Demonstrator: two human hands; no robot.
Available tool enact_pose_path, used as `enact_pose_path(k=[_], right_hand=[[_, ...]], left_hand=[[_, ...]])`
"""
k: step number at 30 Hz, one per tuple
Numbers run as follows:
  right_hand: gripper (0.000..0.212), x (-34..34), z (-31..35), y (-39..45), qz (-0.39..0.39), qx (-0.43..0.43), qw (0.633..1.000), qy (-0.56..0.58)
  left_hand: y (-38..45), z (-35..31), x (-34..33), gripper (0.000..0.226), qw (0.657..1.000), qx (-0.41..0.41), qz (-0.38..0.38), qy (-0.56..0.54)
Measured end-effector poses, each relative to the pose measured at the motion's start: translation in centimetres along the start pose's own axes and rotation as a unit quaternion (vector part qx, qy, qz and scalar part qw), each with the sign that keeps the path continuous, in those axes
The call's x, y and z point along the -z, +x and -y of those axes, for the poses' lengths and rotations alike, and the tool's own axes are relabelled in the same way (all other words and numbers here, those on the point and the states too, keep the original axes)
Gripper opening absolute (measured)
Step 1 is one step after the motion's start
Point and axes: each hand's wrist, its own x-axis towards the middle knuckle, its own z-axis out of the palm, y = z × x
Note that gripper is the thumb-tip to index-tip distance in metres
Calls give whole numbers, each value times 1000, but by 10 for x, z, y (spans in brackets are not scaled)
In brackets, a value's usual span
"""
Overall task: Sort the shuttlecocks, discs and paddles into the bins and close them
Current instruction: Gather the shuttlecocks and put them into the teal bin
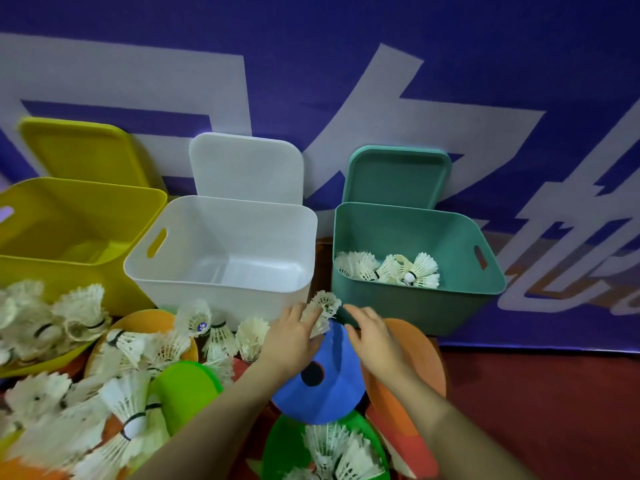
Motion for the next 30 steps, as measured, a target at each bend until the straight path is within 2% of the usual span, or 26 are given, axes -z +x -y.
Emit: enact_pose_path(k=[3,6,11,15,17,21,24,27,30], right_hand=[[44,-8,1,11,11,35,998,-60],[46,-14,2,23,4,56,992,-116],[47,-25,0,36,-16,64,987,-145],[29,-29,-1,36,-13,56,989,-135],[19,-27,-1,30,-48,79,988,-121],[23,-20,-4,13,-162,116,977,-70],[7,-9,1,-1,-235,111,965,-46],[24,4,4,-13,-251,103,962,-2],[17,25,9,-19,-297,85,950,55]], left_hand=[[5,-4,-10,54,999,27,19,1],[6,-2,-18,46,999,37,-25,-10],[4,4,-25,42,997,34,-70,-18],[3,8,-29,42,996,32,-86,-19],[1,8,-28,40,993,26,-111,-30],[-10,7,-21,40,985,14,-162,-59],[-19,3,-10,44,979,7,-182,-89],[-28,-1,4,45,974,-15,-200,-106],[-30,-4,21,42,958,-68,-255,-110]])
